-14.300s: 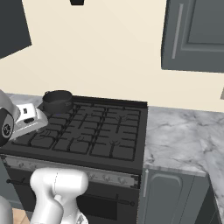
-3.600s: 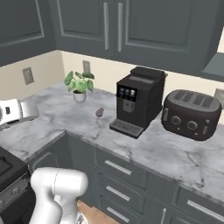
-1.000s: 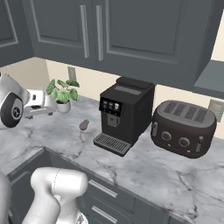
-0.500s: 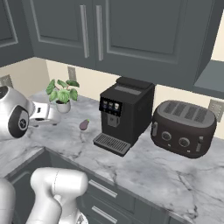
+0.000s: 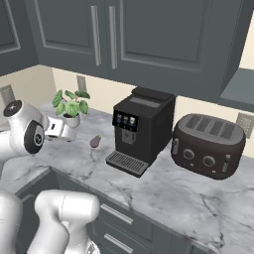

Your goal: Turn on the burner for the pot on the stove. Wait thirty seconds for the pot to heat up. Then add the eggplant to the pot.

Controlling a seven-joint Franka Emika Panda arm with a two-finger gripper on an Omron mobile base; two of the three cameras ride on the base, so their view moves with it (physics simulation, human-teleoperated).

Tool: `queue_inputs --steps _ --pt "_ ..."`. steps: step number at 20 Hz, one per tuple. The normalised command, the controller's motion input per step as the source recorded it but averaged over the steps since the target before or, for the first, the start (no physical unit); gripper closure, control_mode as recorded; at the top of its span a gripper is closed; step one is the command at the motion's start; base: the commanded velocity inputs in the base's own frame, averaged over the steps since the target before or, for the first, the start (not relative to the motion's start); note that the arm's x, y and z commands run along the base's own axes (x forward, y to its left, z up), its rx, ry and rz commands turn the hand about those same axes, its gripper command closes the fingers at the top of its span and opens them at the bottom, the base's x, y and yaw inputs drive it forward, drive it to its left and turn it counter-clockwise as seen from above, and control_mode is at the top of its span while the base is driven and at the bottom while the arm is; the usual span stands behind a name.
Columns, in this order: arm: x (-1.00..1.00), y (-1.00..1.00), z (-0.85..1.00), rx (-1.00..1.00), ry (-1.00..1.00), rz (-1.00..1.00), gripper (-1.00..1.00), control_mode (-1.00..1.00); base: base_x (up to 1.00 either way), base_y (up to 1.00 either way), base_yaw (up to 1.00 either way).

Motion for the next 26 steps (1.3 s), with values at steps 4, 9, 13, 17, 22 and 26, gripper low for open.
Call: queue_inputs --steps 4,9,13,17,22,26 --pt "0.6 0.0 -0.23 0.0 0.0 0.0 -1.0 -1.0 0.0 0.0 0.0" --pt "0.6 0.0 -0.38 -0.01 0.0 0.0 -1.0 -1.0 0.0 0.0 0.0" --pt "0.58 0.0 -0.43 -0.02 0.01 0.0 -1.0 -1.0 0.0 0.0 0.0" --pt "0.6 0.0 -0.36 -0.01 0.01 0.0 -1.0 -1.0 0.0 0.0 0.0" --pt "0.59 0.0 -0.34 -0.01 0.01 0.0 -1.0 -1.0 0.0 0.0 0.0" --pt "0.51 0.0 -0.27 0.0 0.04 0.0 -1.0 -1.0 0.0 0.0 0.0"
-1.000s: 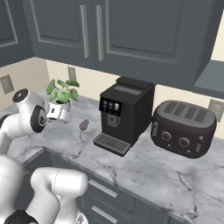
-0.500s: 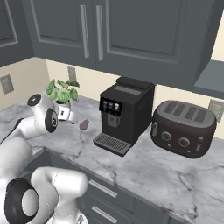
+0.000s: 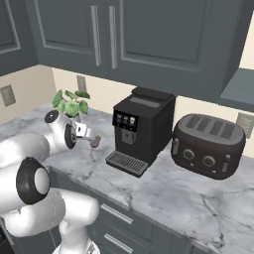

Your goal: Turn on the burner for the pot on the stove. Wait thirty seconds for the pot to heat up. Then add the eggplant to the pot.

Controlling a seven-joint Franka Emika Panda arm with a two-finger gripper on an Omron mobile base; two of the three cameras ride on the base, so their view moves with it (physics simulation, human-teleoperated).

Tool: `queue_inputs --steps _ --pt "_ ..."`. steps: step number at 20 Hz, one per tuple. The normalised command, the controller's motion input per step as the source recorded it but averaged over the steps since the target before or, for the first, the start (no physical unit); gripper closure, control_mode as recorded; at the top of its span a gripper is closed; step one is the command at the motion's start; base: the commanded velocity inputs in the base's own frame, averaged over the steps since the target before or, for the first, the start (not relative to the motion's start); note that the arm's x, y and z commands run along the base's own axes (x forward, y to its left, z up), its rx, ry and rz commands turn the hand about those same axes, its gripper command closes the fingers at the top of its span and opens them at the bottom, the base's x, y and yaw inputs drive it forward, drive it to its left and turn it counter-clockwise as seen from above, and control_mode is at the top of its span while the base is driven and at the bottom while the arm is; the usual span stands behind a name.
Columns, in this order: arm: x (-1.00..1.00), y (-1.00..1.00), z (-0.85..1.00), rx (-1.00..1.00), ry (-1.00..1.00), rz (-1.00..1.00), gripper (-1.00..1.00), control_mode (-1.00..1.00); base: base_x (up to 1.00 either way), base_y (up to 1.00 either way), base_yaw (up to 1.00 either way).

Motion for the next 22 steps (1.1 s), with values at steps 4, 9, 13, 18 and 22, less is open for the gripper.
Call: queue_inputs --steps 4,9,13,18,22 --pt "0.53 -0.02 -0.3 0.0 0.05 0.0 -1.0 -1.0 0.0 0.0 0.0" --pt "0.54 0.0 -0.35 0.0 0.01 0.0 -1.0 -1.0 0.0 0.0 0.0" --pt "0.28 0.0 -0.34 0.0 0.0 0.0 -1.0 -1.0 0.0 0.0 0.0" --pt "0.0 0.0 0.0 0.0 0.0 0.0 -1.0 -1.0 0.0 0.0 0.0" --pt "0.03 0.0 -0.06 0.0 0.0 0.0 -1.0 -1.0 0.0 0.0 0.0"
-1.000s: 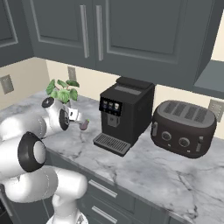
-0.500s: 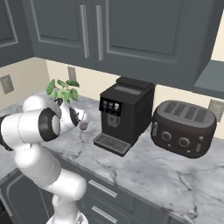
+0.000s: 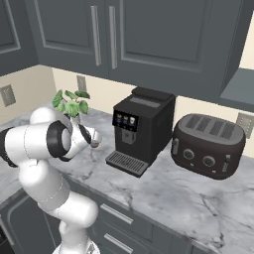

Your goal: Turn on the burner for the pot on the stove. Wait thirty seconds for the pot to heat up. Then add the eggplant to the pot.

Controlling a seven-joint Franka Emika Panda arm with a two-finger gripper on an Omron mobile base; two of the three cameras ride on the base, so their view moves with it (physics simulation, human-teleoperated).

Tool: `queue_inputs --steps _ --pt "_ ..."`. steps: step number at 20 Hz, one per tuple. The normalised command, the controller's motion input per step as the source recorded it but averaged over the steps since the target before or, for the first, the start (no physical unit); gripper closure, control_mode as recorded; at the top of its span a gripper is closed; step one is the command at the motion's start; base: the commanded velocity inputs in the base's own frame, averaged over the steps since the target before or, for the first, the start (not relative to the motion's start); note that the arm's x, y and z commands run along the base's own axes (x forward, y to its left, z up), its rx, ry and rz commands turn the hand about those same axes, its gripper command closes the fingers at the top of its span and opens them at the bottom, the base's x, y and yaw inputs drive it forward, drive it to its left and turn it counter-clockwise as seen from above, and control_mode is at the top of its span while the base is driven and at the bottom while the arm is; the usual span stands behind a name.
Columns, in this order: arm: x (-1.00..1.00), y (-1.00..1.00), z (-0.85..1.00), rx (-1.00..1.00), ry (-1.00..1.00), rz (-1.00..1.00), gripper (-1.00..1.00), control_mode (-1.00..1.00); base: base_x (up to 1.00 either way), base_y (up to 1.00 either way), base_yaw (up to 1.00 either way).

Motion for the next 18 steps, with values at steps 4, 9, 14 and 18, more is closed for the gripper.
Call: queue_inputs --steps 4,9,14,18 --pt "0.19 0.0 -0.09 0.0 0.0 0.0 -1.0 -1.0 0.0 0.0 0.0" --pt "0.27 0.0 -0.1 0.0 0.0 0.0 -1.0 -1.0 0.0 0.0 0.0" --pt "0.19 0.0 -0.17 0.0 0.0 0.0 -1.0 -1.0 0.0 0.0 0.0" --pt "0.0 0.0 0.0 0.0 0.0 0.0 -1.0 -1.0 0.0 0.0 0.0"
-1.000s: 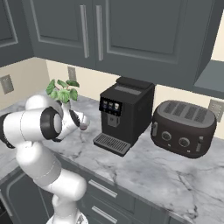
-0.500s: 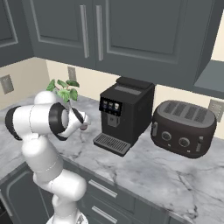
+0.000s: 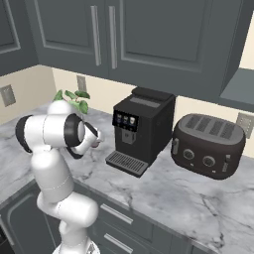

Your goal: Turn on the burner for the pot on the stove. Wait thirty seconds for the pot to heat up. Then add the eggplant to the pot.

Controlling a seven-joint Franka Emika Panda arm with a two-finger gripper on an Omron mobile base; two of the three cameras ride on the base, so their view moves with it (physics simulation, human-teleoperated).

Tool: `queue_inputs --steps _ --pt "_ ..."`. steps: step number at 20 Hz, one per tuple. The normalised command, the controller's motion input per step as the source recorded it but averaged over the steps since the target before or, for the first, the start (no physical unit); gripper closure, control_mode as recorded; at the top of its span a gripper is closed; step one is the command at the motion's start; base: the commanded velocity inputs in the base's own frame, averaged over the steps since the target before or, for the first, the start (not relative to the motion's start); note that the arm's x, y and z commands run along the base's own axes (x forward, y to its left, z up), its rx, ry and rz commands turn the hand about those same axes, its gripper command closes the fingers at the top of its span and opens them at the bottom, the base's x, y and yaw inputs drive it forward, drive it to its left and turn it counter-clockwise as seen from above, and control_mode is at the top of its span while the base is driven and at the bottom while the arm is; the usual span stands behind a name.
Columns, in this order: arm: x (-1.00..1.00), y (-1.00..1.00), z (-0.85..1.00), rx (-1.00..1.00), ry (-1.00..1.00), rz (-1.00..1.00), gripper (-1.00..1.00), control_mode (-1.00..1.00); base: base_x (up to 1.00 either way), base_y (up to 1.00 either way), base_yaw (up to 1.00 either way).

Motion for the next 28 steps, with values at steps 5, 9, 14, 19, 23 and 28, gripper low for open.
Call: queue_inputs --steps 5,9,14,19,23,28 --pt "0.0 -0.06 -0.07 0.0 0.0 0.0 -1.0 -1.0 0.0 0.0 0.0" --pt "0.04 -0.01 0.0 0.0 0.0 0.0 -1.0 -1.0 0.0 0.0 0.0" --pt "0.0 0.0 0.0 0.0 0.0 0.0 1.0 -1.0 0.0 0.0 0.0" --pt "0.0 0.0 0.0 0.0 0.0 0.0 1.0 -1.0 0.0 0.0 0.0" --pt "0.0 0.04 0.01 0.0 0.0 -0.01 1.0 -1.0 0.0 0.0 0.0" --pt "-0.11 0.24 0.7 0.0 -0.05 -0.17 1.0 -1.0 0.0 0.0 0.0"
